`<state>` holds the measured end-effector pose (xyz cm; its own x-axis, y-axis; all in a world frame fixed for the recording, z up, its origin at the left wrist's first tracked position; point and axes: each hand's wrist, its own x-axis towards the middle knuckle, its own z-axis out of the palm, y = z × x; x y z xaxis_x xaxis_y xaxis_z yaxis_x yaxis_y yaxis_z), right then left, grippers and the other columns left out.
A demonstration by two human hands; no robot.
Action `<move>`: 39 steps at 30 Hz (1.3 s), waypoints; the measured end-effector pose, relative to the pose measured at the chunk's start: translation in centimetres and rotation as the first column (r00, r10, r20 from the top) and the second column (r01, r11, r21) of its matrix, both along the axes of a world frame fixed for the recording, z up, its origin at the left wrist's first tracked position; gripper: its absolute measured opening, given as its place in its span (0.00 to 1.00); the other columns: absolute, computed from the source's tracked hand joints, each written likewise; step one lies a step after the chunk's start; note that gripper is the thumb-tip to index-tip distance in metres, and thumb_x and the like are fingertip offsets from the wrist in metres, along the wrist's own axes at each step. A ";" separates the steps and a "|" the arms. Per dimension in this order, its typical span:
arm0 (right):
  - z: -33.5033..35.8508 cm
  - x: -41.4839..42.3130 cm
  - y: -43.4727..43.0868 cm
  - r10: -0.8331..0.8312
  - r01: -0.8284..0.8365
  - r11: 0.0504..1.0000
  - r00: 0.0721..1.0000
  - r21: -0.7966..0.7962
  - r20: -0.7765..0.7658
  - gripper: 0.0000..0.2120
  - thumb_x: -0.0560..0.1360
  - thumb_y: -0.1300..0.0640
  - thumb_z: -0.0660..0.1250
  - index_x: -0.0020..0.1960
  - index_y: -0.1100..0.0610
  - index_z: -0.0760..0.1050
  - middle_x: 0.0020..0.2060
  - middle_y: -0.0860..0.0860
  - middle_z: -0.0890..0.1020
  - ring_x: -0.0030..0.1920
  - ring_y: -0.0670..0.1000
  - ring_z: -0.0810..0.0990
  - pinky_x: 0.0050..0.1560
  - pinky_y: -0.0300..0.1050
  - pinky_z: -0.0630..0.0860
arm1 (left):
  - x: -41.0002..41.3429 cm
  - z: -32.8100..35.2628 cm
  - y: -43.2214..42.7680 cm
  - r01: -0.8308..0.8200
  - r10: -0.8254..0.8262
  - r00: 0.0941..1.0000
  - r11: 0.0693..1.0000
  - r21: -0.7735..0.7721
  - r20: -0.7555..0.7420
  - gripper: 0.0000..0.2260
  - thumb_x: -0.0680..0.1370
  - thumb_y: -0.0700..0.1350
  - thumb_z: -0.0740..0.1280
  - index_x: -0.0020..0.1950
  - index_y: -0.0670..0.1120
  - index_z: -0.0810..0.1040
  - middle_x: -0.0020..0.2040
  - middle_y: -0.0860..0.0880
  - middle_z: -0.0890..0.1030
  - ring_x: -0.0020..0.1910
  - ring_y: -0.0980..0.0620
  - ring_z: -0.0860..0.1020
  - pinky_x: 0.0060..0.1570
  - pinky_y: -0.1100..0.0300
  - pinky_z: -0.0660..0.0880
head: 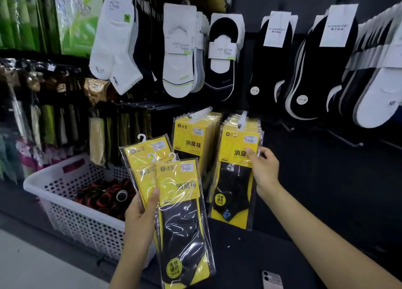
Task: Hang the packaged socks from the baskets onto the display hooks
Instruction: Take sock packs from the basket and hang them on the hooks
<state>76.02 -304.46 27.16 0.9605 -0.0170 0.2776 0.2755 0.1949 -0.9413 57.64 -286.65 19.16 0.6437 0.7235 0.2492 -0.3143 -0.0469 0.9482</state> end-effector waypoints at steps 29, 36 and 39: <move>-3.7 -8.0 2.7 0.476 -0.484 0.851 0.875 -0.206 -0.089 0.12 0.73 0.55 0.70 0.55 0.56 0.77 0.48 0.48 0.84 0.44 0.40 0.84 0.39 0.31 0.77 | 0.5 0.0 -1.4 0.079 -0.078 0.997 0.996 -0.044 0.026 0.13 0.70 0.57 0.68 0.52 0.55 0.80 0.48 0.58 0.85 0.46 0.59 0.83 0.45 0.59 0.76; -3.3 -7.0 4.4 0.464 -0.467 0.878 0.884 -0.104 -0.053 0.09 0.77 0.58 0.66 0.58 0.53 0.76 0.46 0.48 0.86 0.47 0.48 0.85 0.45 0.40 0.81 | -0.5 1.0 0.2 -0.028 0.030 0.999 0.999 0.045 -0.036 0.05 0.79 0.56 0.56 0.48 0.60 0.70 0.43 0.67 0.74 0.41 0.76 0.72 0.45 0.79 0.65; -1.6 -5.8 5.2 0.370 -0.366 0.922 0.929 -0.124 0.013 0.08 0.79 0.56 0.64 0.54 0.44 0.74 0.43 0.40 0.85 0.46 0.38 0.83 0.46 0.31 0.78 | -1.5 1.3 2.3 -0.155 0.169 0.985 0.959 0.239 -0.038 0.08 0.78 0.57 0.54 0.40 0.60 0.68 0.36 0.60 0.69 0.33 0.71 0.71 0.36 0.74 0.67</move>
